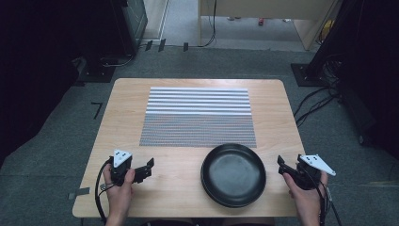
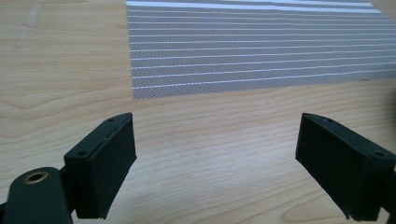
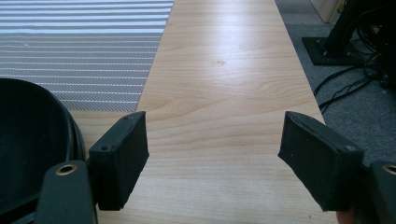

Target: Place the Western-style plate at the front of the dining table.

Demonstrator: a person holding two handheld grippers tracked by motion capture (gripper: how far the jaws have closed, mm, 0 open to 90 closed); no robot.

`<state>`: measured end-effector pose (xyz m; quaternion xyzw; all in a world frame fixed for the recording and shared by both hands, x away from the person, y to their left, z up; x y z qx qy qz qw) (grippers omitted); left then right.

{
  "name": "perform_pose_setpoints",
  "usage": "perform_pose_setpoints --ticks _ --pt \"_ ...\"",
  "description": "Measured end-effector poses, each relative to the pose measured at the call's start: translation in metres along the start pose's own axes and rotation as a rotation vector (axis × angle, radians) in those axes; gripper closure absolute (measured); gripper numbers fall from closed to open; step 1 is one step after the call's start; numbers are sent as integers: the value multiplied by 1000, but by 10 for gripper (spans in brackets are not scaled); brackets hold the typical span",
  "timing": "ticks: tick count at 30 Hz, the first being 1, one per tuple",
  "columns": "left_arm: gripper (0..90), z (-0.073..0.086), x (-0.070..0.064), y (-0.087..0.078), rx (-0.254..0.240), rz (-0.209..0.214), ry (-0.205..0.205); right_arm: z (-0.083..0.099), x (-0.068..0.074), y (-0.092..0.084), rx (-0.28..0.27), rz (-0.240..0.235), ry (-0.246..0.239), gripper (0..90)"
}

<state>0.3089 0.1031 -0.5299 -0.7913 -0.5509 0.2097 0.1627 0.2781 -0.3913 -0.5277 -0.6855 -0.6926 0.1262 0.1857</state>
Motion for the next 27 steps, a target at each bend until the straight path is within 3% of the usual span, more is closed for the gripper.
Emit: perform_pose_setpoints --ticks 10,13,22,27 --pt "118 -2 -21 5 1 34 21 -3 10 -3 -11 -28 4 238" --pt "119 -3 -33 8 7 47 30 -5 14 -4 1 -66 53 237" --pt "119 -16 -56 13 -10 83 55 -24 14 -4 -12 -54 56 236" --pt "119 -23 -75 21 -5 115 66 -27 27 0 26 -81 93 220"
Point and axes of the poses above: each handheld gripper's, and its own axes: y roughly forward along the jaws, z roughly out of its underside, x roughly to its left, the point moved 9 cm from there along y, roughly forward along the jaws, and after that the axes turned 7 degrees about -x, right-handed, at the moved point
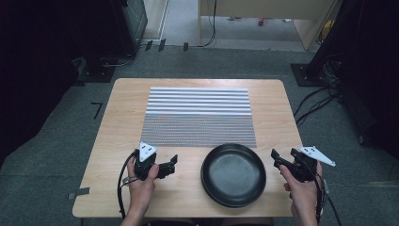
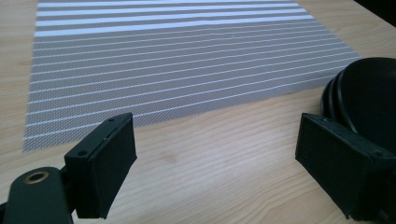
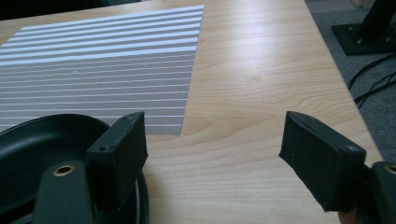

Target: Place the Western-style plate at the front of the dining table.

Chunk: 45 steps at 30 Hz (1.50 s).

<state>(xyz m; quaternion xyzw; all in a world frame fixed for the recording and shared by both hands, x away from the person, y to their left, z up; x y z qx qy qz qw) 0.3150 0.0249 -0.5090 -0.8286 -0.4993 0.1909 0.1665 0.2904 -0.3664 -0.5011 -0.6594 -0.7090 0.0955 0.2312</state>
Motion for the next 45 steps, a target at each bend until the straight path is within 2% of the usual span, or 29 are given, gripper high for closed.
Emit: perform_pose_setpoints --ticks 4,8,10,12,14,18,21,22,24,27,30,35,37,38,39,40,43,44,45 --pt "119 -5 -9 6 -2 17 4 1 4 4 12 -11 20 219" --pt "120 -15 -29 14 -12 52 19 -2 4 4 11 -11 23 221" --pt "120 -16 -33 15 -11 61 20 -2 3 2 8 -13 23 227" --pt "120 -13 -45 18 3 86 36 0 3 0 5 -19 23 243" --pt "120 -12 -53 18 8 101 41 2 5 -2 2 -36 20 270" --pt "120 -10 -66 19 15 134 37 3 9 -7 -13 -87 26 383" --pt "120 -7 -73 21 23 152 40 4 13 -9 -11 -106 10 404" --pt "121 -3 -79 22 34 158 57 5 18 -11 -12 -118 -3 410" --pt "124 -1 -82 23 39 166 49 7 22 -13 -15 -130 -11 409" --pt "125 2 -84 24 46 174 34 8 26 -13 -24 -149 3 426" --pt "125 5 -88 26 57 185 24 11 30 -13 -22 -149 -10 504" --pt "141 9 -95 27 65 199 20 13 36 -11 -32 -168 -13 532" --pt "153 11 -98 27 70 210 19 16 38 -11 -26 -170 0 581" --pt "165 12 -101 27 75 216 20 18 39 -11 -12 -175 14 582" --pt "213 12 -101 27 75 216 20 19 39 -11 -13 -171 15 585" --pt "241 14 -105 28 79 232 12 20 38 -10 -9 -166 23 592" --pt "311 15 -109 27 83 254 5 25 36 -9 38 -158 47 620" --pt "311 16 -110 27 86 260 4 25 36 -9 38 -158 47 620" --pt "344 18 -112 28 92 266 2 26 35 -10 45 -163 65 689"
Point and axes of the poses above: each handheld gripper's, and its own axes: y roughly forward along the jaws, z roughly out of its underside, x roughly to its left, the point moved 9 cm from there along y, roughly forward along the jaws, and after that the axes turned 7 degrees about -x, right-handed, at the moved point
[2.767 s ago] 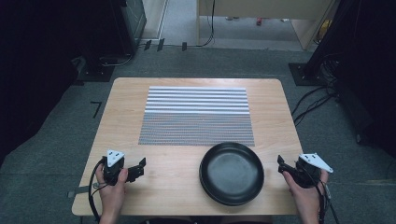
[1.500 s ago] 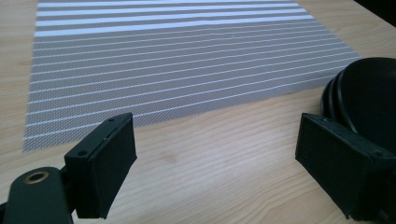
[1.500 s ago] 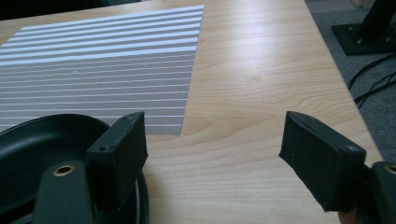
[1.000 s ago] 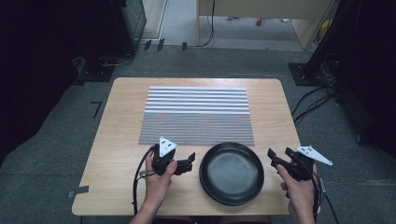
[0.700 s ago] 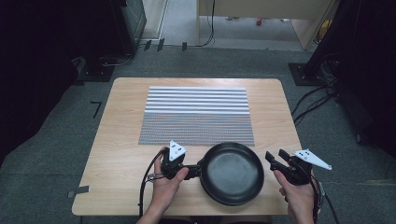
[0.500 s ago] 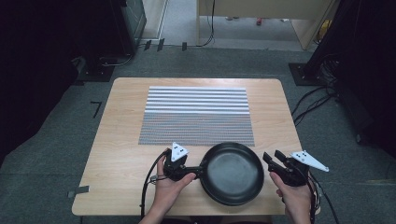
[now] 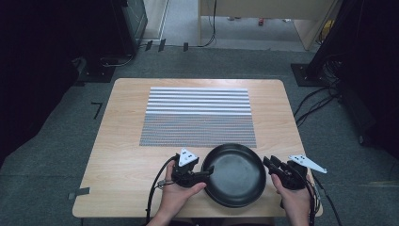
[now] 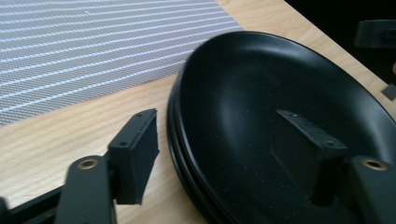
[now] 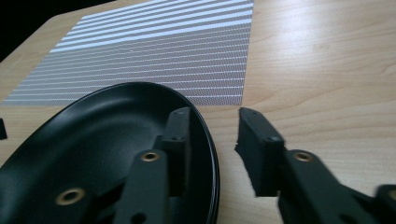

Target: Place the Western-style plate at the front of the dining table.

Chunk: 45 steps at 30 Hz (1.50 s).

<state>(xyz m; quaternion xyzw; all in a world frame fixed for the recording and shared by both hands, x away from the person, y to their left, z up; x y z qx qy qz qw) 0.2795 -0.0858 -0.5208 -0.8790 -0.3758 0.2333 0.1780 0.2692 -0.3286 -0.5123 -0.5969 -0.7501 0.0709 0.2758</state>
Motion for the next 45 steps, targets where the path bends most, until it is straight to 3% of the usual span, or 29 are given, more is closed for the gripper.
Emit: perform_pose_setpoints --ticks 2,3,7,10,16,23,31,45 --pt "358 1 0 1 4 -3 -1 1 -1 0 5 -4 7 709" --pt "414 3 -1 2 10 1 -1 2 -2 0 16 -11 20 756" --pt "501 8 3 3 19 -26 -1 9 -4 3 44 -35 61 811" --pt "533 10 9 3 24 -49 -11 12 -4 5 61 -37 69 841" --pt "549 13 11 4 37 -35 -32 18 -7 7 100 -32 90 899" --pt "571 19 10 5 63 2 -61 20 -8 7 110 -40 121 878" --pt "574 24 12 6 79 13 -74 21 -9 6 121 -50 174 876" --pt "564 29 11 6 99 56 -100 26 -6 7 154 -80 221 867"
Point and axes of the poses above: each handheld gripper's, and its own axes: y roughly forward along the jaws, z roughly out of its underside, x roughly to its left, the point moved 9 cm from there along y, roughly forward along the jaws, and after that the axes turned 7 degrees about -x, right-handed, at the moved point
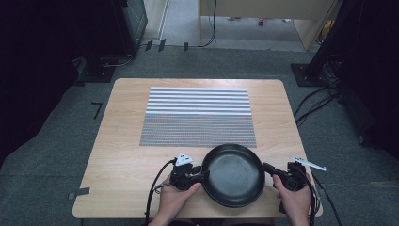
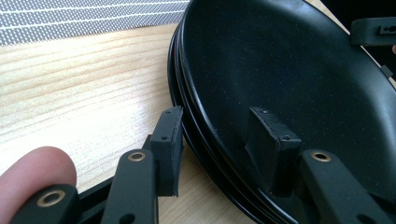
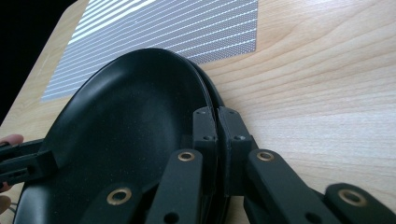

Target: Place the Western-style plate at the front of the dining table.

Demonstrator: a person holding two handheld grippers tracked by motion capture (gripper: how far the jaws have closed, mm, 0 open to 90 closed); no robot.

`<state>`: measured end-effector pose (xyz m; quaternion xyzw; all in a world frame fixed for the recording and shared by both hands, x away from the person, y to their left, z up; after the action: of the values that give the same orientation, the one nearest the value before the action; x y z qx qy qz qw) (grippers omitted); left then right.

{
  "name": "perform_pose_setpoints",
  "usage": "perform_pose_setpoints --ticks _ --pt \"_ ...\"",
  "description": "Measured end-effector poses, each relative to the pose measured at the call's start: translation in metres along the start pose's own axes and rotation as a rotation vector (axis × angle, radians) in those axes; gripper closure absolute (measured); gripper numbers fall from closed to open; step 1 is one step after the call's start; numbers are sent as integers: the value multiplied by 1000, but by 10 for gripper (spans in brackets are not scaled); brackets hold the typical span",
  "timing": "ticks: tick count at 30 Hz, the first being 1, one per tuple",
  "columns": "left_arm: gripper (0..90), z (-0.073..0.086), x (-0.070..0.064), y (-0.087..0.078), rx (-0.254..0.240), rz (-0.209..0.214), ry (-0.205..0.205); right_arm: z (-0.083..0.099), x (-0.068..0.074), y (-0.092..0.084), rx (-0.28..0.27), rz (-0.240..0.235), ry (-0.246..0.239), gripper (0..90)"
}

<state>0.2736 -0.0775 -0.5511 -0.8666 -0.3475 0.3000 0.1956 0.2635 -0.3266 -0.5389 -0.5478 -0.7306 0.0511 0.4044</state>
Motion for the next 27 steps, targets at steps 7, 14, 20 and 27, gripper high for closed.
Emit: perform_pose_setpoints --ticks 7,14,20,27 --pt "569 0 0 -1 1 -1 2 1 2 1 -6 6 -3 868" --pt "592 -3 -3 -5 -11 9 -9 2 3 2 -5 8 -1 867" --pt "593 -3 -3 -5 -4 15 -23 3 3 3 -2 4 3 864" --pt "598 -2 -2 -6 2 15 -28 6 5 4 8 -6 5 863"
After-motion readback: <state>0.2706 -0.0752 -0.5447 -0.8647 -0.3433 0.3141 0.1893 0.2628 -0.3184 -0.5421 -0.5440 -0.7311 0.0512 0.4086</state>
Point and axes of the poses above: each handheld gripper's, and its own axes: y roughly forward along the jaws, z roughly out of its underside, x roughly to its left, the point moved 9 cm from there along y, roughly forward along the jaws, and after that the axes turned 7 degrees about -x, right-handed, at the moved point
